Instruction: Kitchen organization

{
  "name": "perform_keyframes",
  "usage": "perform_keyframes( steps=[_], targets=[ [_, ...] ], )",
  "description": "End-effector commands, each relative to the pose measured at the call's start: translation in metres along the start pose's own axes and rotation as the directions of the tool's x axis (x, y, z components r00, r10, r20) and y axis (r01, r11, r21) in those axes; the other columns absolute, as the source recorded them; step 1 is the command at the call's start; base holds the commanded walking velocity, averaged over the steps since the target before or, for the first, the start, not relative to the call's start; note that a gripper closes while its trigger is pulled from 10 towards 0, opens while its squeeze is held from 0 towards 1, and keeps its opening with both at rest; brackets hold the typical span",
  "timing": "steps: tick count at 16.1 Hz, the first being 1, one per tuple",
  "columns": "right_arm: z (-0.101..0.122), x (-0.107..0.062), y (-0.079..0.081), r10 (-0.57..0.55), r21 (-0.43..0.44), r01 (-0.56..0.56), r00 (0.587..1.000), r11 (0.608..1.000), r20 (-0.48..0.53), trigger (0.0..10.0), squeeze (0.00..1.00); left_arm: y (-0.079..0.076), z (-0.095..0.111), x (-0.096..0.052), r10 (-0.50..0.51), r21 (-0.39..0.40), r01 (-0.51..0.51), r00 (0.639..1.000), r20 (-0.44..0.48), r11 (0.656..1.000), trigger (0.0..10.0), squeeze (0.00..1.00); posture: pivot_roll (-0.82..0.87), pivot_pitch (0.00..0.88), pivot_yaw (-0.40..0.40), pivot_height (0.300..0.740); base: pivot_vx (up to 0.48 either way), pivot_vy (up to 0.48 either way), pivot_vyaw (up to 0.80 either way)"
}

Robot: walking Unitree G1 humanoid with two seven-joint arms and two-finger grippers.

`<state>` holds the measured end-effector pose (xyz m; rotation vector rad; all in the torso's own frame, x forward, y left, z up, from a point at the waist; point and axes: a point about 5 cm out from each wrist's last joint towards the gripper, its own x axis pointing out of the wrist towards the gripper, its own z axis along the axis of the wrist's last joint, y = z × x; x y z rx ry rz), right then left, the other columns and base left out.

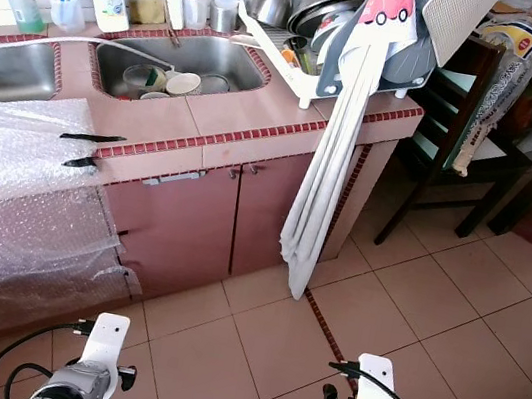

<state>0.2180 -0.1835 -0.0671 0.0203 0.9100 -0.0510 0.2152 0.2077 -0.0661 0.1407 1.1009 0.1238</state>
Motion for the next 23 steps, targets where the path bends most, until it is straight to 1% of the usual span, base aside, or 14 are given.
perform_keyframes(
  steps=[1, 17, 18, 19, 20, 23],
  targets=[
    [0.0353, 0.0019, -0.0195, -0.062, 0.041, 0.062, 0.998, 0.997, 0.012, 10.0, 0.0, -0.0494, 0.0858, -0.0169, -0.162, 0.048, 0.155, 0.941, 0.296, 0.987, 10.0, 0.0, -0.16, 0.0, 0.037, 0.74, 0.0, 0.0, 0.0],
    [0.0353, 0.0019, -0.0195, -0.062, 0.041, 0.062, 0.998, 0.997, 0.012, 10.0, 0.0, -0.0494, 0.0858, -0.0169, -0.162, 0.048, 0.155, 0.941, 0.296, 0.987, 10.0, 0.0, -0.16, 0.0, 0.037, 0.74, 0.0, 0.0, 0.0],
    [0.0339, 0.0016, -0.0205, -0.062, 0.077, 0.06, 0.998, 0.995, 0.016, 10.0, 0.0, -0.0495, 0.0848, -0.0166, -0.159, 0.058, 0.149, 0.943, 0.292, 0.987, 10.0, 0.0, -0.15, 0.0, 0.032, 0.74, 0.0, 0.0, 0.0],
    [0.0378, 0.0013, -0.0224, -0.051, 0.065, 0.048, 0.998, 0.997, 0.047, 10.0, 0.0, -0.0475, 0.0782, -0.0146, -0.149, 0.069, 0.136, 0.953, 0.264, 0.988, 10.0, 0.0, -0.14, 0.0, 0.016, 0.74, 0.0, 0.0, 0.0],
    [0.0398, 0.0015, -0.0209, -0.042, 0.043, 0.04, 0.998, 0.998, 0.055, 10.0, 0.0, -0.0473, 0.0778, -0.0145, -0.15, 0.079, 0.134, 0.953, 0.262, 0.988, 10.0, 0.0, -0.14, 0.0, 0.019, 0.74, 0.0, 0.0, 0.0],
    [0.0395, 0.0019, -0.0181, -0.037, 0.026, 0.036, 0.998, 0.999, 0.05, 10.0, 0.0, -0.0457, 0.0772, -0.0141, -0.149, 0.091, 0.129, 0.954, 0.261, 0.987, 10.0, 0.0, -0.14, 0.0, 0.022, 0.74, 0.0, 0.0, 0.0]
  ],
)
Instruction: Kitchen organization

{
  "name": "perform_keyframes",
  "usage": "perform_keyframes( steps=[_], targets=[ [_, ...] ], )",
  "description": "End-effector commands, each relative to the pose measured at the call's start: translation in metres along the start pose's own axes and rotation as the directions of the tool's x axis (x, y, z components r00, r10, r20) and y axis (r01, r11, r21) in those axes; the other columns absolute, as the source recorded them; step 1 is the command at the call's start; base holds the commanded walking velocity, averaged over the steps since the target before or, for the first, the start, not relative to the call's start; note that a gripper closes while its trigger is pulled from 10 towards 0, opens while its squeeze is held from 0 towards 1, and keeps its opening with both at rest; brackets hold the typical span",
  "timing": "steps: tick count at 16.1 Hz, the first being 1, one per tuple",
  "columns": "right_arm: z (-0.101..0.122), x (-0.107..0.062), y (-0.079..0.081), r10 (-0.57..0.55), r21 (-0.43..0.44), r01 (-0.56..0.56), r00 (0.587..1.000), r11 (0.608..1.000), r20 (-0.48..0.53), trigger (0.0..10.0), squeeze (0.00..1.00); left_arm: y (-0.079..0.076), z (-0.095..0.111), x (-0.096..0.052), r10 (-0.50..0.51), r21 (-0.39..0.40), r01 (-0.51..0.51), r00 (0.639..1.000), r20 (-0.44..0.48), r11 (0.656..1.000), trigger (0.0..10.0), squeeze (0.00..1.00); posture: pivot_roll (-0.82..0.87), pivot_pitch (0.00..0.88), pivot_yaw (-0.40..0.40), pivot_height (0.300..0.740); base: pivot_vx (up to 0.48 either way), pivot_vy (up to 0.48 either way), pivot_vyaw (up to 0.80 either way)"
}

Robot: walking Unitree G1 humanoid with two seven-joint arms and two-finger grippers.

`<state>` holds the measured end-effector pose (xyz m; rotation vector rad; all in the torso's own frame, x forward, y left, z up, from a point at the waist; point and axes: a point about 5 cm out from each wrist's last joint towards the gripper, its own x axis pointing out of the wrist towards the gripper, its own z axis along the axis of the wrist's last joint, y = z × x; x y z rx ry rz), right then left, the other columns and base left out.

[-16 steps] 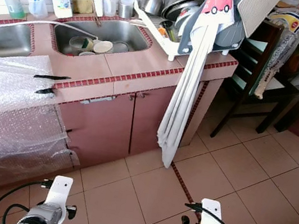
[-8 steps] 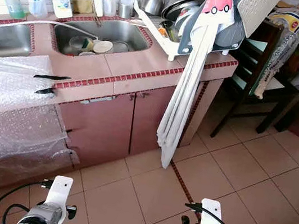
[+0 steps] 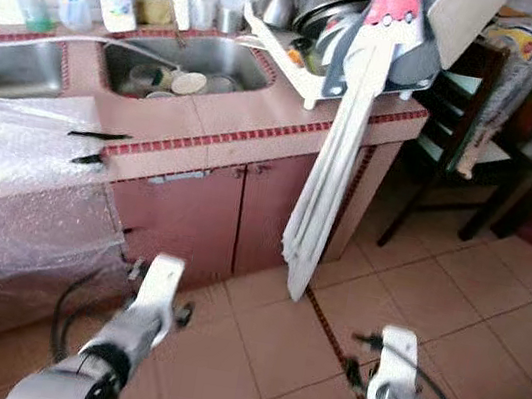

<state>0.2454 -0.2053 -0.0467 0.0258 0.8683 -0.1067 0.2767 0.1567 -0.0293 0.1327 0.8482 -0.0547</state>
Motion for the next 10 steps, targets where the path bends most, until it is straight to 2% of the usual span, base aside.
perform_keyframes(
  steps=[1, 3, 5, 6, 8, 9, 10],
  targets=[
    [0.005, 0.001, 0.003, 0.01, -0.003, -0.01, 1.0, 1.0, 0.009, 10.0, 0.0, 0.0, 0.003, 0.0, -0.002, 0.013, 0.002, 1.0, 0.007, 1.0, 10.0, 0.0, -0.14, 0.0, 0.024, 0.74, 0.0, 0.0, 0.0],
    [0.009, 0.001, 0.004, 0.006, -0.032, -0.006, 1.0, 0.999, 0.027, 10.0, 0.0, 0.002, 0.004, 0.0, 0.01, 0.033, -0.011, 1.0, 0.015, 0.999, 10.0, 0.0, -0.14, 0.0, 0.03, 0.74, 0.0, 0.0, 0.0],
    [0.023, 0.001, 0.008, 0.032, -0.017, -0.031, 0.996, 0.999, 0.085, 10.0, 0.0, 0.004, 0.013, 0.0, 0.019, 0.087, -0.024, 0.998, 0.059, 0.996, 10.0, 0.0, -0.13, 0.0, 0.041, 0.74, 0.0, 0.0, 0.0],
    [0.043, 0.001, 0.016, 0.088, -0.008, -0.088, 0.984, 0.996, 0.153, 10.0, 0.0, 0.006, 0.028, -0.001, 0.002, 0.099, -0.015, 0.992, 0.125, 0.995, 10.0, 0.0, -0.13, 0.0, 0.049, 0.74, 0.0, 0.0, 0.0],
    [0.065, -0.001, 0.021, 0.136, -0.012, -0.137, 0.963, 0.99, 0.232, 10.0, 0.0, 0.008, 0.046, -0.003, -0.024, 0.056, 0.012, 0.976, 0.215, 0.998, 10.0, 0.0, -0.13, 0.0, 0.053, 0.74, 0.0, 0.0, 0.0],
    [0.076, -0.003, 0.025, 0.184, -0.061, -0.174, 0.943, 0.983, 0.278, 10.0, 0.0, 0.01, 0.057, -0.005, -0.045, 0.008, 0.044, 0.959, 0.28, 0.999, 10.0, 0.0, -0.13, 0.0, 0.052, 0.74, 0.0, 0.0, 0.0],
    [0.083, -0.005, 0.025, 0.229, -0.106, -0.205, 0.923, 0.973, 0.31, 10.0, 0.0, 0.014, 0.069, -0.008, -0.06, 0.039, 0.049, 0.936, 0.347, 0.998, 10.0, 0.0, -0.13, 0.0, 0.05, 0.74, 0.0, 0.0, 0.0]
  ],
)
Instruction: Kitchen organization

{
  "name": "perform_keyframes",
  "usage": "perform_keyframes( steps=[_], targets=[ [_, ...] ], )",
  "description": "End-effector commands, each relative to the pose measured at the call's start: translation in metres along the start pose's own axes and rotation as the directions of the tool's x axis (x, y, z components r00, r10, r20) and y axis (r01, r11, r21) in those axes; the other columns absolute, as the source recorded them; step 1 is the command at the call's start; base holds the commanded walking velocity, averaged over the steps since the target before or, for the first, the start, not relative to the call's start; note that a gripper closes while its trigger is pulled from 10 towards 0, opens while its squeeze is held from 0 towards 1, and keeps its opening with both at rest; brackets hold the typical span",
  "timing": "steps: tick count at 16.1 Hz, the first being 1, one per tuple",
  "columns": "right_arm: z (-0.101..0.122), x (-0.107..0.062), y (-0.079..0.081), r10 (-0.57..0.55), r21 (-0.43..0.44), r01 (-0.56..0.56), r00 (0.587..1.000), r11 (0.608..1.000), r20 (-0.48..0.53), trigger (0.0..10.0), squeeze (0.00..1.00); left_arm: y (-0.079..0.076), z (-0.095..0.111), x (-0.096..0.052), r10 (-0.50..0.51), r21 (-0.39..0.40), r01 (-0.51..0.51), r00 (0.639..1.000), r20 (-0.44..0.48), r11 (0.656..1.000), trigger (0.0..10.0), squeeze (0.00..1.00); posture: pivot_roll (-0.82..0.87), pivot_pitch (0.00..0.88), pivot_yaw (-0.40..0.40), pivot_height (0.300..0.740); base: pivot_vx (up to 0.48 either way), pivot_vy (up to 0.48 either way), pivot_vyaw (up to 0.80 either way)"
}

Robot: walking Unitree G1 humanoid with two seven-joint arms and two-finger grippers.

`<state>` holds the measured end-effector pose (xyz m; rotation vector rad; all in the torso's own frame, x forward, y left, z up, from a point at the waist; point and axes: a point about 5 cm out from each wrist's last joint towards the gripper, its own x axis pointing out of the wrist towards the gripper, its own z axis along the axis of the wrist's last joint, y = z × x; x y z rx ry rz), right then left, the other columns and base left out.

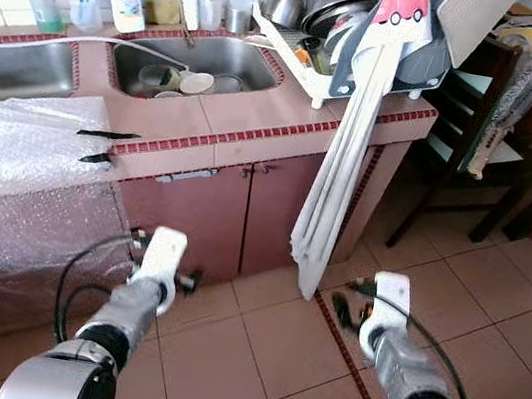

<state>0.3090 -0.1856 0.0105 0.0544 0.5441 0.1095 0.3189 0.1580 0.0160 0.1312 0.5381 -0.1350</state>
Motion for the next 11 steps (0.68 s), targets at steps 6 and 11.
perform_keyframes(
  steps=[6, 11],
  targets=[
    [0.035, -0.026, -0.02, 0.198, -0.041, -0.193, 0.965, 0.98, 0.173, 10.0, 0.0, 0.021, 0.029, -0.019, -0.131, 0.155, 0.094, 0.961, 0.244, 0.983, 10.0, 0.0, -0.13, 0.045, 0.069, 0.74, 0.0, 0.0, 0.0],
    [0.049, -0.07, -0.019, 0.109, -0.1, -0.081, 0.94, 0.992, 0.324, 10.0, 0.0, 0.006, 0.034, -0.066, -0.122, 0.16, 0.055, 0.887, 0.445, 0.985, 10.0, 0.0, -0.15, 0.064, 0.069, 0.74, 0.0, 0.0, 0.0]
  ],
)
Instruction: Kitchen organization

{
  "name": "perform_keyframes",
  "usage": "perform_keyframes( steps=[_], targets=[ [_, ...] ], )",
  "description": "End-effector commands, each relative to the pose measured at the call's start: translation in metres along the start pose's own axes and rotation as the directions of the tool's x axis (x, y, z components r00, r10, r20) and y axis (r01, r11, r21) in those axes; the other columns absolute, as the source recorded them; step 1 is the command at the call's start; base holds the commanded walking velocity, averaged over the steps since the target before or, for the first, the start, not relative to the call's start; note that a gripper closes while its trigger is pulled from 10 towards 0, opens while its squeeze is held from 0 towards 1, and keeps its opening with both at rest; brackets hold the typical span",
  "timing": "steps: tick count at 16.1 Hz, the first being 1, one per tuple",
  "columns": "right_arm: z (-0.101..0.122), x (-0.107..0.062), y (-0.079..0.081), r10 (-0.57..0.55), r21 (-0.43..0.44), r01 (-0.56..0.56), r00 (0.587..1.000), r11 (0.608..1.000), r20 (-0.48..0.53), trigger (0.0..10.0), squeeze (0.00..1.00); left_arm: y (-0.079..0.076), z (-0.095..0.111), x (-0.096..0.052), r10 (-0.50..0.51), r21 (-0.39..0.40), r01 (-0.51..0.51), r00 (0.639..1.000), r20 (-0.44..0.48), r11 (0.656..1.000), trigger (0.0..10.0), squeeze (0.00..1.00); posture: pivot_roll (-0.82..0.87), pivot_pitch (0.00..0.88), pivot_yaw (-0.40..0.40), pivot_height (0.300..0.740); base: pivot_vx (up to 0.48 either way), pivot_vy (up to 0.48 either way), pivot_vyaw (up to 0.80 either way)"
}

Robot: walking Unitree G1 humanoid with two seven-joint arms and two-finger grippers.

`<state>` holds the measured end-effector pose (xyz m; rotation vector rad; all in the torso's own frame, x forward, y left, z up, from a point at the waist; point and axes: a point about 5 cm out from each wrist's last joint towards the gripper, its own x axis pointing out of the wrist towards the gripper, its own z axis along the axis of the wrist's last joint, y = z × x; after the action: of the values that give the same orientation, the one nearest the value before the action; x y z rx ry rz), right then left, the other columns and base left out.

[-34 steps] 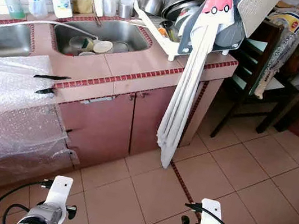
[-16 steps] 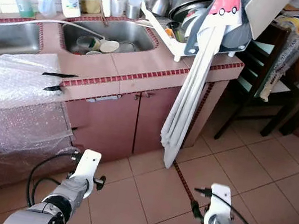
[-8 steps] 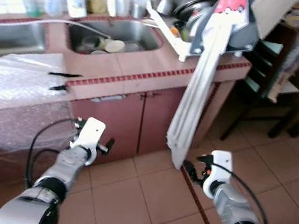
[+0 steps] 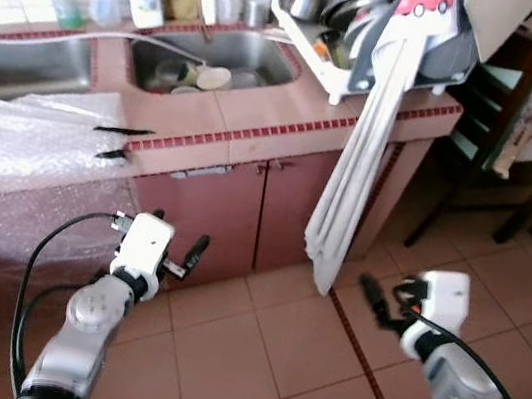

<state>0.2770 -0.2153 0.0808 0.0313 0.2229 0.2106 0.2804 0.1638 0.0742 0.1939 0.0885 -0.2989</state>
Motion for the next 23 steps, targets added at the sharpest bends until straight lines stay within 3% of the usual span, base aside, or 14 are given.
perform_keyframes(
  steps=[1, 2, 5, 6, 7, 10, 12, 18, 23],
  targets=[
    [0.009, -0.01, 0.006, 0.009, 0.027, -0.009, 1.0, 1.0, 0.03, 10.0, 0.0, 0.002, 0.004, -0.01, 0.025, -0.007, -0.025, 0.999, 0.025, 1.0, 10.0, 0.0, -0.14, 0.061, 0.055, 0.74, 0.0, 0.0, 0.0],
    [0.011, -0.024, 0.007, -0.017, 0.083, 0.013, 0.999, 0.996, 0.044, 10.0, 0.0, 0.008, -0.004, -0.025, 0.072, -0.032, -0.073, 0.997, -0.023, 0.997, 10.0, 0.0, -0.14, 0.06, 0.047, 0.74, 0.0, 0.0, 0.0],
    [0.007, -0.044, 0.004, -0.071, 0.066, 0.068, 0.997, 0.995, 0.039, 10.0, 0.0, 0.016, -0.007, -0.042, 0.173, -0.043, -0.175, 0.983, -0.064, 0.984, 10.0, 0.0, -0.13, 0.063, 0.037, 0.74, 0.0, 0.0, 0.0],
    [0.009, -0.048, 0.003, -0.101, 0.039, 0.1, 0.994, 0.994, 0.05, 10.0, 0.0, 0.013, -0.002, -0.051, 0.181, 0.007, -0.181, 0.983, -0.033, 0.983, 10.0, 0.0, -0.13, 0.063, 0.032, 0.74, 0.0, 0.0, 0.0],
    [0.017, -0.047, 0.001, -0.133, 0.074, 0.127, 0.988, 0.989, 0.081, 10.0, 0.0, 0.011, -0.001, -0.055, 0.195, 0.028, -0.194, 0.98, -0.033, 0.981, 10.0, 0.0, -0.13, 0.064, 0.029, 0.74, 0.0, 0.0, 0.0],
    [0.026, -0.042, 0.005, -0.127, 0.065, 0.121, 0.988, 0.99, 0.086, 10.0, 0.0, 0.016, -0.005, -0.054, 0.222, -0.014, -0.224, 0.973, -0.058, 0.975, 10.0, 0.0, -0.13, 0.063, 0.024, 0.74, 0.0, 0.0, 0.0],
    [0.031, -0.041, 0.007, -0.116, 0.05, 0.112, 0.988, 0.992, 0.101, 10.0, 0.0, 0.018, -0.001, -0.046, 0.217, 0.001, -0.218, 0.975, -0.039, 0.976, 10.0, 0.0, -0.13, 0.058, 0.022, 0.74, 0.0, 0.0, 0.0],
    [0.032, -0.036, 0.016, -0.107, 0.053, 0.102, 0.99, 0.993, 0.091, 10.0, 0.0, 0.011, 0.006, -0.03, 0.232, -0.055, -0.234, 0.972, -0.039, 0.971, 10.0, 0.0, -0.13, 0.051, 0.019, 0.74, 0.0, 0.0, 0.8],
    [0.036, -0.028, 0.019, -0.115, 0.096, 0.104, 0.987, 0.99, 0.109, 10.0, 0.0, 0.016, 0.013, -0.022, 0.248, -0.087, -0.251, 0.968, -0.042, 0.964, 10.0, 0.0, -0.12, 0.038, 0.026, 0.74, 0.0, 0.0, 0.0]
  ],
)
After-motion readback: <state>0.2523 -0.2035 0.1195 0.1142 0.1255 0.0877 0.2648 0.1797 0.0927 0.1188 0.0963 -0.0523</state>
